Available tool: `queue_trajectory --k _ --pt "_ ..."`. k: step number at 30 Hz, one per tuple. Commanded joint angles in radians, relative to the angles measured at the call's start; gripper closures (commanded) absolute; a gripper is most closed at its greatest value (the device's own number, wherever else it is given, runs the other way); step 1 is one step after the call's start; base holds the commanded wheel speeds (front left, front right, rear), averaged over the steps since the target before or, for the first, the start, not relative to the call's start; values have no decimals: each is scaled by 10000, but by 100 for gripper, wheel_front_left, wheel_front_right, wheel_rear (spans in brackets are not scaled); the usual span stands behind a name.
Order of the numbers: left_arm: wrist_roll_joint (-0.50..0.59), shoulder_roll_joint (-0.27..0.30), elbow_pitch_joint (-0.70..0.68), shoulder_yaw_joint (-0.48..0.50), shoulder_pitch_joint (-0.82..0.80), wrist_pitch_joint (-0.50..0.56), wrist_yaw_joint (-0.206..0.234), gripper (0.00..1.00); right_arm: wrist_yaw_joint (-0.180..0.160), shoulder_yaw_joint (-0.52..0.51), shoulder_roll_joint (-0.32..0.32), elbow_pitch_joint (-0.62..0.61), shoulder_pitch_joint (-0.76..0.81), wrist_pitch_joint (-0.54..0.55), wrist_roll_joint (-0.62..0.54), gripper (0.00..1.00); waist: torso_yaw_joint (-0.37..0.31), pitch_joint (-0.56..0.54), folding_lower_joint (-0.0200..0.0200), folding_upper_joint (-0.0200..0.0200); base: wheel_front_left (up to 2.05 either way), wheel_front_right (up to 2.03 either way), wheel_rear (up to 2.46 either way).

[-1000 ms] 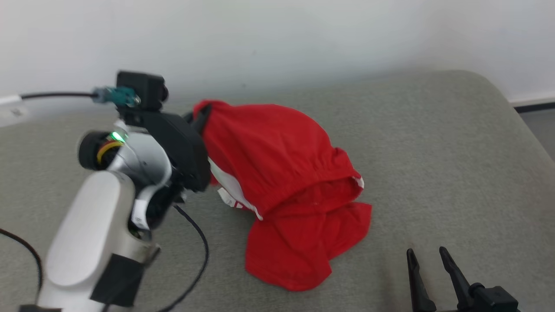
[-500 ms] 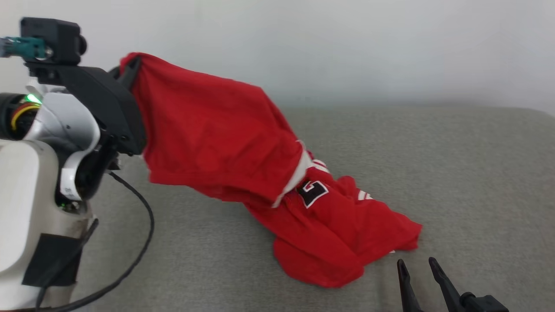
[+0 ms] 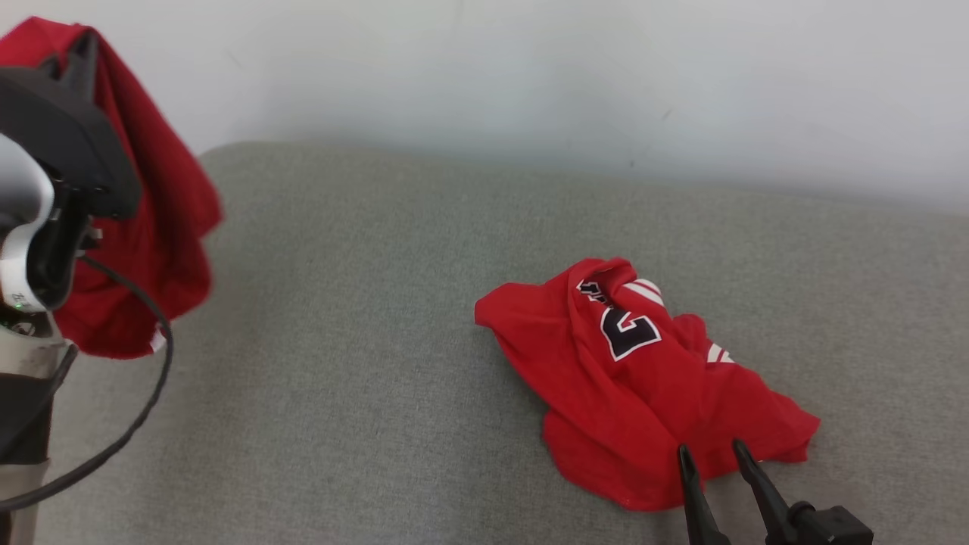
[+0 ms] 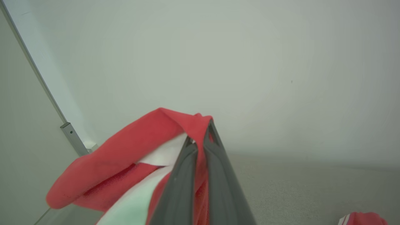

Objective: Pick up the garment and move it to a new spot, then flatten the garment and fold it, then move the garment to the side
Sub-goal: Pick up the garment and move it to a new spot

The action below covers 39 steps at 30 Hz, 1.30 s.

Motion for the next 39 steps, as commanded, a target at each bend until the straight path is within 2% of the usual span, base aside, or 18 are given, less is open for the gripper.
queue_trajectory --k 1,10,14,18,19,20,21,25,31,39 --pt "73 17 48 36 -22 -118 54 100 -23 3 -3 -23 -91 -37 -40 0 207 329 1 0 0 0 0" --pt "390 321 1483 842 490 -2285 534 100 -23 67 -3 -549 -612 200 -617 0 -23 1696 1 0 0 0 0" --pt "322 221 2539 1083 829 -3190 668 100 -23 27 -3 -937 -809 414 -922 0 -347 2263 1 0 0 0 0" --pt "265 127 3354 1141 1025 -3621 708 100 -23 58 -5 -1152 -872 511 -1057 0 -610 2475 1 0 0 0 0" --pt "259 91 3550 1134 1025 -3715 690 80 -23 51 -3 -1189 -874 534 -1070 0 -644 2497 1 0 0 0 0" --pt "256 61 3712 1119 1031 -3808 670 44 -23 46 -3 -1227 -871 550 -1084 0 -669 2518 1 0 0 0 0" --pt "237 10 3876 1097 1037 -3880 636 0 -23 41 -3 -1260 -866 569 -1094 0 -688 2525 1 0 0 0 0" --pt "117 -153 4472 999 929 -3908 483 0 -23 34 -3 -1287 -844 609 -1109 0 -717 2416 1 0 0 0 0" --pt "-161 -215 5018 743 670 -3421 -115 0 -23 22 -3 -1123 -729 484 -851 0 -582 1866 1 0 0 0 0" --pt "-54 -227 4695 188 530 -2629 -533 0 -23 -98 -3 -685 -410 196 -387 0 -139 689 1 0 0 0 0"
